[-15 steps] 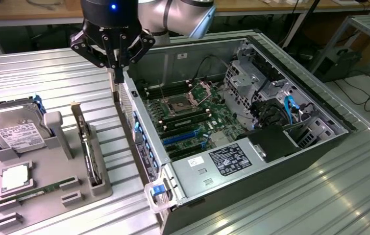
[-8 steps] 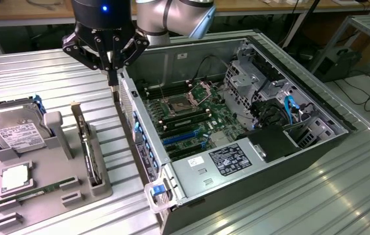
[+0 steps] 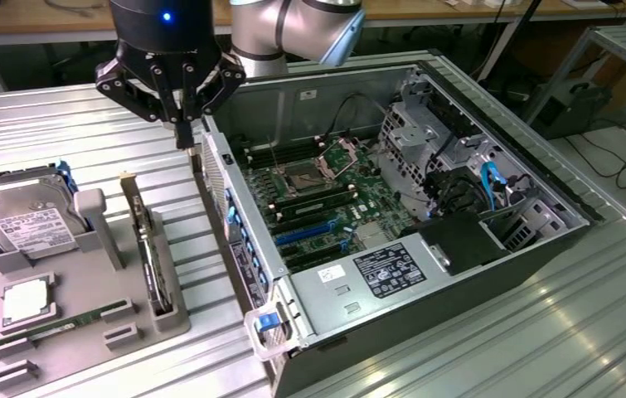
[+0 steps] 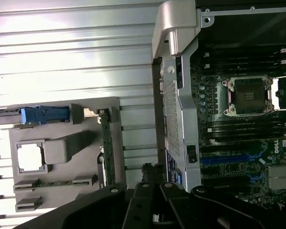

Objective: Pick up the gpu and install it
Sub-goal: 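Reach for the gpu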

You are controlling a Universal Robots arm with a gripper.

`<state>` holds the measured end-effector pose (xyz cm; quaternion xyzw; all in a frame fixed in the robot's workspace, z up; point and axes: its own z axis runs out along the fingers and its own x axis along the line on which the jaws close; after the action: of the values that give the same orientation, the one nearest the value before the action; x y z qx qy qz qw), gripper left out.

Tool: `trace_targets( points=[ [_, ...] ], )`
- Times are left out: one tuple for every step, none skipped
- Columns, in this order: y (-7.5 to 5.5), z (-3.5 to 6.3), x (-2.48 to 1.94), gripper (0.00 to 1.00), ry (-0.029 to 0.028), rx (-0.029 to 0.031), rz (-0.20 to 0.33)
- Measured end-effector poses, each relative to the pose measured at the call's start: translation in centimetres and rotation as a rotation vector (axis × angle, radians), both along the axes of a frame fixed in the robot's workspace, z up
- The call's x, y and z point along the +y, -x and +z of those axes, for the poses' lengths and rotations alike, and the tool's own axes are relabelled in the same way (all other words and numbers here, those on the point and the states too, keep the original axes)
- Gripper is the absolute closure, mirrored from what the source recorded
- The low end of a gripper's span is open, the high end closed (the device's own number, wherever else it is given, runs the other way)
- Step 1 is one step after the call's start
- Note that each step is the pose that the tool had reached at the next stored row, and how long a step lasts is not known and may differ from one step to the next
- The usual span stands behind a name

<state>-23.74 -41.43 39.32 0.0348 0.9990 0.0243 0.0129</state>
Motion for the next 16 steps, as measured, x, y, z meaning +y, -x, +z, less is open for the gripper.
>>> trace_targets(
  points=[
    [0.1, 0.00, -0.04, 0.89, 0.0000, 0.0000, 0.001],
    [0.2, 0.00, -0.08, 0.89, 0.0000, 0.0000, 0.001],
    [0.4, 0.00, -0.11, 0.89, 0.0000, 0.0000, 0.002],
    [0.5, 0.00, -0.15, 0.89, 0.0000, 0.0000, 0.003],
    [0.6, -0.01, -0.19, 0.89, -0.0001, -0.0001, 0.003],
    [0.8, 0.00, -0.24, 0.89, 0.0000, -0.0001, 0.004],
    [0.9, 0.00, -0.29, 0.89, 0.0000, 0.0000, 0.005],
    [1.1, 0.00, -0.35, 0.89, 0.0001, 0.0000, 0.006],
    [1.2, 0.00, -0.38, 0.89, 0.0001, 0.0001, 0.006],
    [1.3, 0.00, -0.44, 0.89, 0.0000, 0.0001, 0.007],
    [1.5, 0.00, -0.50, 0.89, 0.0000, 0.0000, 0.007],
    [1.6, 0.00, -0.54, 0.89, 0.0000, 0.0000, 0.008],
    [1.7, 0.00, -0.59, 0.89, 0.0000, 0.0000, 0.009],
    [1.9, 0.00, -0.64, 0.89, 0.0000, 0.0000, 0.009],
    [2.0, 0.00, -0.68, 0.89, 0.0000, 0.0000, 0.010],
    [2.1, -0.01, -0.74, 0.89, 0.0000, -0.0001, 0.010]
  ],
)
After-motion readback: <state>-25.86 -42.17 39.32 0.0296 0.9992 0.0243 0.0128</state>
